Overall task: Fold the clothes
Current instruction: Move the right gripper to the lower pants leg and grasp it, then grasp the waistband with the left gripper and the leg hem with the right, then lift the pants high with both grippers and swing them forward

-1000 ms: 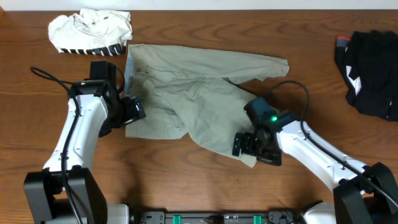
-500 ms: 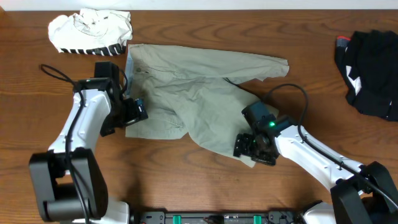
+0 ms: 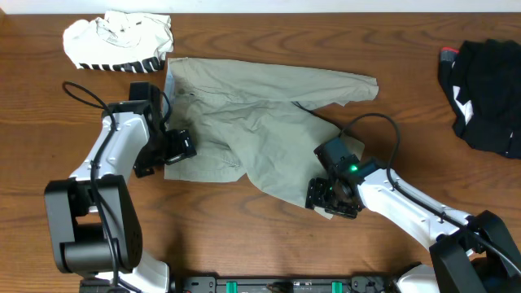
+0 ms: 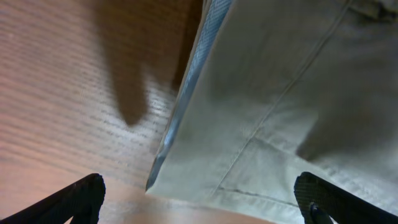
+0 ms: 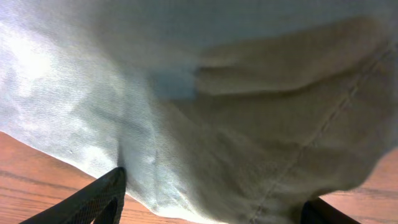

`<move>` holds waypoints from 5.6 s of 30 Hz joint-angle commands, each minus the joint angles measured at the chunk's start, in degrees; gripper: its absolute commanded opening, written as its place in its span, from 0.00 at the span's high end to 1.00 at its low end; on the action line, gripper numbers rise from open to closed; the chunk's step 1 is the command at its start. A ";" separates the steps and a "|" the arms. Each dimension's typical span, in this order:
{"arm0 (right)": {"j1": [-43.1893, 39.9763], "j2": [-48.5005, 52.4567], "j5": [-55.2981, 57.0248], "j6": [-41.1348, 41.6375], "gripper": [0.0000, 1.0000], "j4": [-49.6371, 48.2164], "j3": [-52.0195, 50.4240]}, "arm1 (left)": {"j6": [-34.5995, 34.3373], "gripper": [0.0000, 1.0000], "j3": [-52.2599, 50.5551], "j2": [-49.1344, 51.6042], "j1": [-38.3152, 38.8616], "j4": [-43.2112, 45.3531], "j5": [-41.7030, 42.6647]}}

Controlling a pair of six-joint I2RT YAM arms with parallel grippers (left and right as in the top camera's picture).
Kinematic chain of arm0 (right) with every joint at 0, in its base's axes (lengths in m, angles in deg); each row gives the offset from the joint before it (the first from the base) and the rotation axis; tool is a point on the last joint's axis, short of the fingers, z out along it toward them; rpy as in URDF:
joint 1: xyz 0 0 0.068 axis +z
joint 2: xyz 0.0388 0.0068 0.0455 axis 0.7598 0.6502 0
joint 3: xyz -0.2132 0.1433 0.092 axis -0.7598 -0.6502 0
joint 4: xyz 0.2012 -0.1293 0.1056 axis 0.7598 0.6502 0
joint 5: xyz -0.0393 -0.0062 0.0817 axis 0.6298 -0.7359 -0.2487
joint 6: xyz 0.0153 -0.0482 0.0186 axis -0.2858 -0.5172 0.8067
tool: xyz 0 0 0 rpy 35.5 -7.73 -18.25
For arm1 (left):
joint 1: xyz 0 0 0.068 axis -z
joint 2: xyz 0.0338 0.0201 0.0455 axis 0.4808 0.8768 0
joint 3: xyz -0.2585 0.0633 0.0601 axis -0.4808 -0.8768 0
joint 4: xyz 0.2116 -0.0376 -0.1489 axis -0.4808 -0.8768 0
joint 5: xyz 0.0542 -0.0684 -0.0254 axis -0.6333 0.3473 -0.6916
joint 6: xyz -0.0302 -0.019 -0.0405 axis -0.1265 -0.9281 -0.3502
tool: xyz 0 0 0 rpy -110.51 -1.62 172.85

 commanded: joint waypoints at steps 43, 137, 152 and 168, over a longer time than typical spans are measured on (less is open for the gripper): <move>-6.75 -18.51 0.57 -7.69 0.99 4.61 4.72 | 1.81 0.94 5.05 -19.41 -0.17 -17.00 4.00; -14.03 -29.70 10.82 -18.97 0.99 30.42 35.91 | -0.81 0.94 20.74 -43.01 -1.42 -39.56 14.47; -18.49 -22.67 11.21 -20.41 0.99 7.96 41.13 | -4.26 0.94 29.92 -31.26 -1.42 -14.14 14.45; -29.55 4.28 11.08 -28.50 0.99 0.72 74.62 | -5.07 0.94 56.72 -13.79 0.98 18.25 8.07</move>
